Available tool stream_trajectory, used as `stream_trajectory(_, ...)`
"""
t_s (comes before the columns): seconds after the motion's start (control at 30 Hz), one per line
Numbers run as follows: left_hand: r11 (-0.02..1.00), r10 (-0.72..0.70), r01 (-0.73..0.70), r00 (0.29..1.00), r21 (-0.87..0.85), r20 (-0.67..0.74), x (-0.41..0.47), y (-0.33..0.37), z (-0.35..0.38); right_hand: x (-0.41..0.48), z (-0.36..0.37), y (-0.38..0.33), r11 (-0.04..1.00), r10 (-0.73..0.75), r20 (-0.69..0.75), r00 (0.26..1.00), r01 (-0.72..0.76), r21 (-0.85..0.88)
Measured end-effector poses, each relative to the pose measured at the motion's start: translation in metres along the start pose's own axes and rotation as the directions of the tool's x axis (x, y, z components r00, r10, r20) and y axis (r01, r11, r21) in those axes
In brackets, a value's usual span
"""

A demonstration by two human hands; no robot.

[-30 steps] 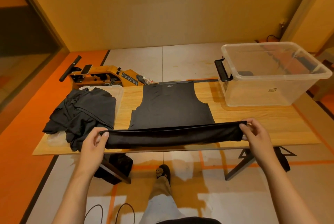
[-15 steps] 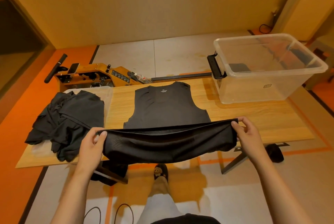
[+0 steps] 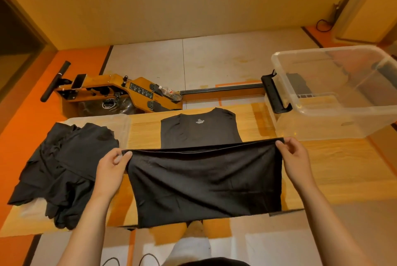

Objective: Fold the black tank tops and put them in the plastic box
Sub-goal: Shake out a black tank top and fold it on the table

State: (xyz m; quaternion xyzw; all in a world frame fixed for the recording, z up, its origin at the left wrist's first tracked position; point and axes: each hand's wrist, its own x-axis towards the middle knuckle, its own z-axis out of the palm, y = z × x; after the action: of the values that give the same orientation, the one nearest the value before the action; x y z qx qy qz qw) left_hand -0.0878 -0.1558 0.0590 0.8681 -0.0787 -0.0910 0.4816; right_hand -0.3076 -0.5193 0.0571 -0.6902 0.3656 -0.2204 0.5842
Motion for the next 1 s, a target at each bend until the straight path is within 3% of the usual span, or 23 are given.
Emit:
stream_trajectory(0.2,0.997,-0.070,0.070,0.997,0.008,0.031,0.082,0.006,0.006,0.074,0.051,-0.008,0.997,0.067,-0.079,0.995,-0.069,-0.025)
stream_trajectory(0.47,0.986,-0.135,0.124,0.987,0.115,0.087,0.209,-0.014,0.052,0.204,0.126,0.001,0.959,0.138,-0.249,0.959,-0.193,-0.208)
stream_trajectory(0.57,0.958,-0.245,0.228,0.966,0.175,0.082,0.226,-0.028,0.079,0.233,0.145,0.020,0.921,0.246,-0.150,0.958,-0.279,-0.273)
stream_trajectory(0.63,0.949,-0.237,0.213,0.968,0.231,0.082,0.222,-0.035,0.092,0.237,0.151,0.030,0.879,0.273,-0.084,0.958,-0.284,-0.384)
stream_trajectory(0.73,0.915,-0.049,0.029,0.998,0.402,0.038,0.188,-0.036,0.109,0.211,0.158,0.036,0.778,0.090,-0.047,0.995,-0.100,-0.620)
stream_trajectory(0.83,0.851,0.082,-0.117,0.992,0.513,0.091,0.125,-0.038,0.129,0.155,0.170,0.047,0.619,-0.109,0.116,0.987,0.159,-0.769)
stream_trajectory(0.93,0.772,0.116,-0.233,0.966,0.592,0.229,0.058,-0.056,0.149,0.098,0.177,0.073,0.429,-0.099,0.290,0.952,0.304,-0.851)
stream_trajectory(1.0,0.744,0.072,-0.248,0.953,0.620,0.295,0.022,-0.068,0.158,0.066,0.176,0.090,0.368,-0.053,0.325,0.944,0.321,-0.873)
